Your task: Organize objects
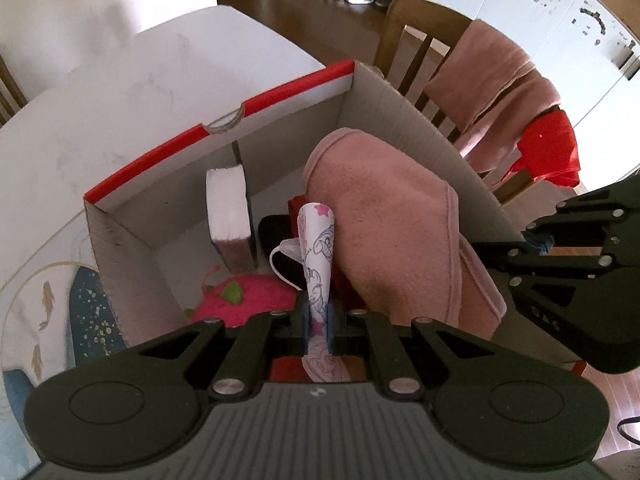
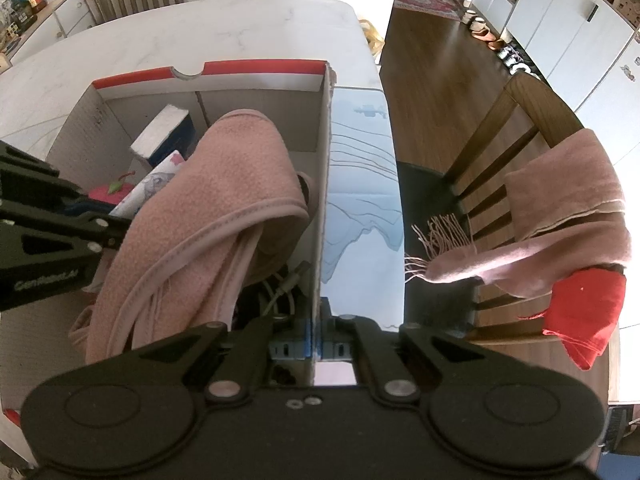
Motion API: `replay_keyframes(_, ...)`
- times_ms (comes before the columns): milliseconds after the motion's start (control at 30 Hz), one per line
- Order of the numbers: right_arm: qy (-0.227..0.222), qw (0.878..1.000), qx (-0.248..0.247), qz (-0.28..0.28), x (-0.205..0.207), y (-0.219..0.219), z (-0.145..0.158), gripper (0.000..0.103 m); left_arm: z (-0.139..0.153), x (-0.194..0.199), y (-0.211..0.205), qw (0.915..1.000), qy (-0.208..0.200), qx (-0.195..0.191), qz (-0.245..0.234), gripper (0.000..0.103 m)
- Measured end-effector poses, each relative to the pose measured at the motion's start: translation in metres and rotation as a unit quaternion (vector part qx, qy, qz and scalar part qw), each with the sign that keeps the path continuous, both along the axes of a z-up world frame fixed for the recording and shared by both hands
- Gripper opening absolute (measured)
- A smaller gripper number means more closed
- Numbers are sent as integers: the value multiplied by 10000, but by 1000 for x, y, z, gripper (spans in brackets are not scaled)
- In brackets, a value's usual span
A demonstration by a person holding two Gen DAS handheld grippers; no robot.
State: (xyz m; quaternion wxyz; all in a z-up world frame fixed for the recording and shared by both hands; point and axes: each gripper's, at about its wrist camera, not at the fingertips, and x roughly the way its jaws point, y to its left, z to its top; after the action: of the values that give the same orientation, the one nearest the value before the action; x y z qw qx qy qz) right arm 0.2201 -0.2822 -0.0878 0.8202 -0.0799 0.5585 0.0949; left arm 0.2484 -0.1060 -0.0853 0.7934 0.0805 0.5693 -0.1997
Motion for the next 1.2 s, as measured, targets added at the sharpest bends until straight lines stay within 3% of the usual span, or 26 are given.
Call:
replay_keyframes(533, 8, 9997, 25, 237, 0, 3, -1, 2, 8, -9, 13, 9994, -166, -81, 303, 19)
replay_keyframes(633, 8, 9995, 28, 312, 1, 4, -2, 2, 13, -14, 15, 9989, -185, -168, 404, 35)
replay_keyframes(700, 6, 9994, 29, 357, 1, 4, -2, 2, 18, -18, 18, 9987, -228, -149, 438, 77)
replay_keyframes(733, 2, 9993, 26, 376, 0, 4, -2, 2, 21, -20, 19, 9986, -278, -112, 436, 80)
replay_keyframes(1200, -23, 9984, 54, 562, 0, 3, -2, 3, 54, -56, 45, 9914, -800, -326, 987, 80)
